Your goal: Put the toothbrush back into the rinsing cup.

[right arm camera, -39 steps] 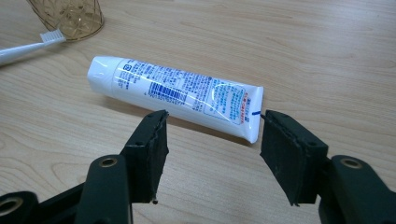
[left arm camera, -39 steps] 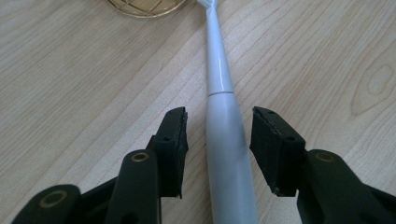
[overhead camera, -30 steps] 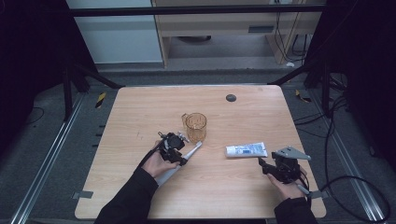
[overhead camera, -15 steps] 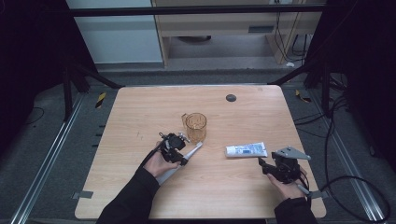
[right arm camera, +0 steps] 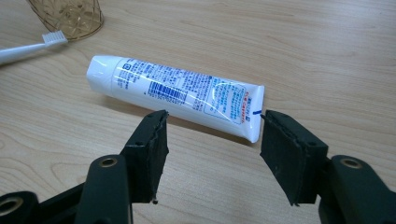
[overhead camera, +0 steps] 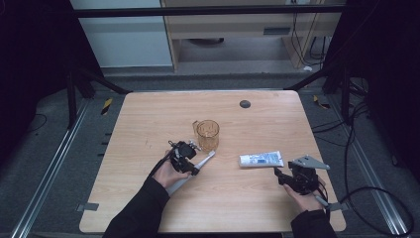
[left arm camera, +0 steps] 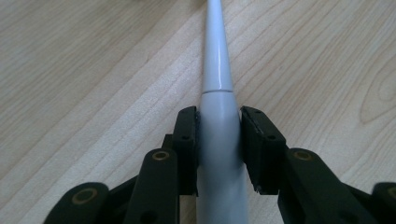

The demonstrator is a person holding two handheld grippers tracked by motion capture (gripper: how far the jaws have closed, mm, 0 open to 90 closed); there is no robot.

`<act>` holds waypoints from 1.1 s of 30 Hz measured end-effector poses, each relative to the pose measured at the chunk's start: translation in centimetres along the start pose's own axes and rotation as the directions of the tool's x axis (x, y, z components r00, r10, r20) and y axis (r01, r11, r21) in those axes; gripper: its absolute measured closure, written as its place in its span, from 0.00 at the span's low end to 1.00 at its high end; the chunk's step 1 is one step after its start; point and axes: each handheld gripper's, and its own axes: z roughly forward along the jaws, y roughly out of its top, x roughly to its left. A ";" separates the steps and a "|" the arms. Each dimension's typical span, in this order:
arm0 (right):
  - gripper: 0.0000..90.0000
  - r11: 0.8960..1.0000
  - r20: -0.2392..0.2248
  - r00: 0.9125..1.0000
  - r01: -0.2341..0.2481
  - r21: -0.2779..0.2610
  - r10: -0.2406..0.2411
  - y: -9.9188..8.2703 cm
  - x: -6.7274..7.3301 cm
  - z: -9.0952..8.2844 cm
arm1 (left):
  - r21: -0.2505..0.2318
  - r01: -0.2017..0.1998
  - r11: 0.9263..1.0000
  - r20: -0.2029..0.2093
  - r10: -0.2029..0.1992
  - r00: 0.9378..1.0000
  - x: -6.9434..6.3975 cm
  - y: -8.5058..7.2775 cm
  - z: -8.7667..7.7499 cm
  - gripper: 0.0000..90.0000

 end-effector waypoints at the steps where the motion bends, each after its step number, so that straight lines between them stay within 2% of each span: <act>1: 0.46 1.000 -0.003 1.000 -0.007 0.002 0.007 0.0 0.0 0.0 | -0.005 0.001 1.000 -0.015 -0.001 1.000 0.1 -0.1 -0.2 0.75; 4: 0.46 1.000 -0.002 1.000 -0.010 0.001 0.010 0.0 0.0 -0.1 | -0.028 0.006 1.000 -0.013 -0.006 1.000 0.1 -0.3 -0.7 0.75; 5: 0.46 1.000 -0.002 1.000 -0.009 0.001 0.009 0.0 0.0 -0.1 | -0.058 0.004 0.998 -0.012 -0.005 1.000 0.0 -0.5 -1.4 0.75; 8: 0.46 1.000 0.002 1.000 -0.003 0.000 0.003 0.0 -0.1 0.0 | -0.096 -0.009 0.995 -0.017 0.007 1.000 -0.3 -0.8 -2.4 0.75; 12: 0.46 1.000 0.004 1.000 -0.002 -0.003 0.002 0.0 -0.1 0.0 | -0.160 -0.013 0.987 -0.023 0.009 1.000 -0.5 -1.2 -3.8 0.75; 13: 0.46 1.000 0.004 1.000 -0.002 -0.003 0.002 0.0 -0.1 0.0 | -0.160 -0.013 0.987 -0.023 0.009 1.000 -0.5 -1.2 -3.8 0.75; 14: 0.46 1.000 0.005 1.000 -0.004 -0.002 0.004 -0.1 -0.1 0.0 | -0.185 -0.009 0.983 -0.019 0.006 1.000 -0.6 -1.5 -4.4 0.75; 15: 0.46 1.000 0.005 1.000 -0.004 -0.002 0.004 -0.1 -0.1 0.0 | -0.185 -0.009 0.983 -0.019 0.006 1.000 -0.6 -1.5 -4.4 0.75; 16: 0.46 1.000 0.006 1.000 -0.004 -0.001 0.004 -0.1 -0.1 0.0 | -0.207 -0.012 0.978 -0.026 0.006 1.000 -0.6 -1.8 -5.0 0.75; 17: 0.46 1.000 0.006 1.000 -0.004 -0.001 0.004 -0.1 -0.1 0.0 | -0.207 -0.012 0.978 -0.026 0.006 1.000 -0.6 -1.8 -5.0 0.75; 21: 0.46 1.000 0.007 1.000 -0.002 0.002 0.002 -0.1 -0.1 0.0 | -0.276 -0.011 0.961 -0.045 -0.002 0.999 -0.6 -2.1 -6.9 0.75; 24: 0.47 1.000 0.007 1.000 -0.005 0.001 0.005 -0.1 -0.1 0.0 | -0.336 -0.007 0.942 -0.059 -0.014 0.998 -0.7 -2.4 -8.2 0.75; 25: 0.47 1.000 0.007 1.000 -0.004 0.002 0.004 -0.2 -0.2 0.0 | -0.347 -0.006 0.938 -0.060 -0.016 0.998 -0.7 -2.4 -8.4 0.75; 26: 0.47 1.000 0.007 1.000 -0.004 0.002 0.004 -0.2 -0.2 0.0 | -0.347 -0.006 0.938 -0.060 -0.016 0.998 -0.7 -2.4 -8.4 0.75; 27: 0.47 1.000 0.006 1.000 -0.004 0.002 0.004 -0.2 -0.2 0.0 | -0.374 -0.007 0.928 -0.074 -0.023 0.997 -0.6 -2.6 -9.2 0.75; 28: 0.47 1.000 0.006 1.000 -0.004 0.002 0.004 -0.2 -0.2 0.0 | -0.389 -0.004 0.921 -0.075 -0.027 0.997 -0.5 -2.7 -9.5 0.75; 29: 0.47 1.000 0.006 1.000 -0.004 0.002 0.004 -0.2 -0.2 0.0 | -0.389 -0.004 0.921 -0.075 -0.027 0.997 -0.5 -2.7 -9.5 0.75; 30: 0.47 1.000 0.006 1.000 -0.005 0.002 0.005 -0.2 -0.2 0.0 | -0.421 0.006 0.907 -0.080 -0.043 0.996 -0.2 -3.0 -10.0 0.75; 31: 0.47 1.000 0.006 1.000 -0.005 0.002 0.005 -0.2 -0.2 0.0 | -0.421 0.006 0.907 -0.080 -0.043 0.996 -0.2 -3.0 -10.0 0.75; 33: 0.47 1.000 0.006 1.000 -0.004 0.002 0.004 -0.2 -0.2 0.0 | -0.440 0.007 0.898 -0.085 -0.050 0.995 0.0 -3.2 -10.4 0.75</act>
